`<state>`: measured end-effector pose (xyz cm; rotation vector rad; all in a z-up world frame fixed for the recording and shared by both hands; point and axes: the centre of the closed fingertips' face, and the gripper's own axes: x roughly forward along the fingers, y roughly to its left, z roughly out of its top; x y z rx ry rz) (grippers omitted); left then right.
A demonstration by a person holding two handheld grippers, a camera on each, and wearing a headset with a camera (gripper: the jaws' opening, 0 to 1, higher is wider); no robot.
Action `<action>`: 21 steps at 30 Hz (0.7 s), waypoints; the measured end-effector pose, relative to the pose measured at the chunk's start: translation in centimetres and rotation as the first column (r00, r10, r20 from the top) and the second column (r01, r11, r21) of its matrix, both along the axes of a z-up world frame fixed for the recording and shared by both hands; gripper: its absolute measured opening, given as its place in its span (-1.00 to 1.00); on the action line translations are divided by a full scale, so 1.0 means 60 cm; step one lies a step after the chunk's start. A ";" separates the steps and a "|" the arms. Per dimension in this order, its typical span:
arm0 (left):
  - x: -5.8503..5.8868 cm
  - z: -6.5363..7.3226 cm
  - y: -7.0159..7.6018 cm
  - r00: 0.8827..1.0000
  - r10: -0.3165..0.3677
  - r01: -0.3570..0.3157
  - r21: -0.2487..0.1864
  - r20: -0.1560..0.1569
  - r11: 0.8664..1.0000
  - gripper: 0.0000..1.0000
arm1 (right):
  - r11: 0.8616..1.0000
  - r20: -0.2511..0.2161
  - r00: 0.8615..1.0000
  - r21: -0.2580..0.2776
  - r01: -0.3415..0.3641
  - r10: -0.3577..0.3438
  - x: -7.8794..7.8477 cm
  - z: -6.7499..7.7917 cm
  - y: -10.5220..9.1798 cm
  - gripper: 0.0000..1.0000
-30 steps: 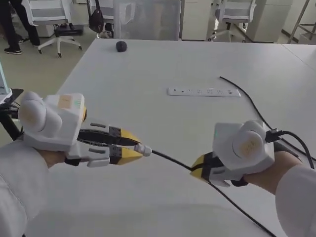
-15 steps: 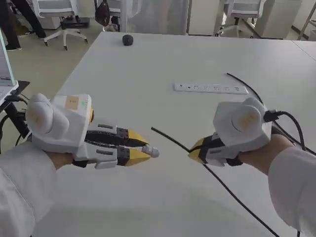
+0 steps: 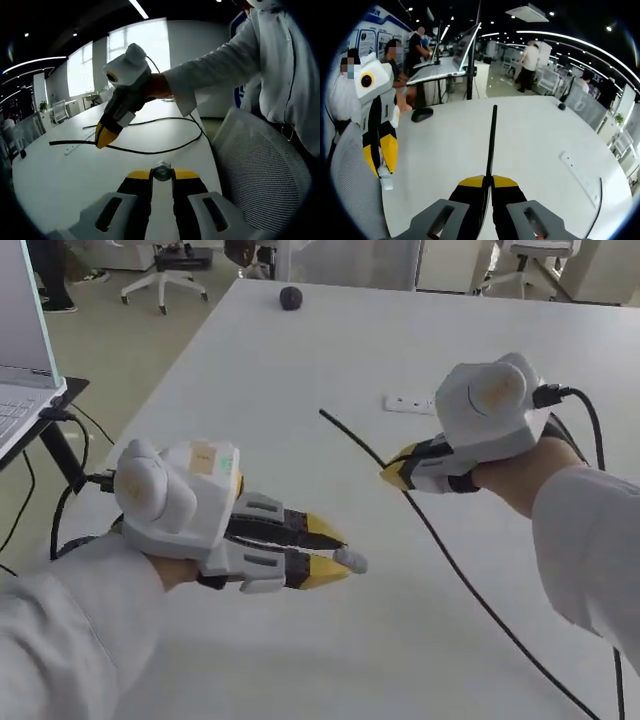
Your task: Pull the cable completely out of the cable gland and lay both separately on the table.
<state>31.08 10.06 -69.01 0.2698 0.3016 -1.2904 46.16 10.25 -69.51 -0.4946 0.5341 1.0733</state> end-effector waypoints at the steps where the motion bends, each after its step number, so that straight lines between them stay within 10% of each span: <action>1: 0.001 -0.003 -0.001 1.000 0.001 -0.001 0.003 -0.001 1.000 -0.70 | 1.000 0.003 1.000 0.005 0.006 -0.006 0.009 0.003 0.003 -1.00; 9: 0.014 -0.030 0.001 0.999 0.016 -0.016 -0.011 -0.037 1.000 -0.70 | 0.995 0.010 0.996 0.053 0.085 -0.086 0.093 0.007 0.010 -1.00; 21: 0.044 -0.116 0.003 0.997 0.032 -0.030 0.034 -0.077 0.999 -0.69 | 0.982 -0.110 0.975 -0.008 0.191 -0.191 0.171 -0.116 -0.002 -1.00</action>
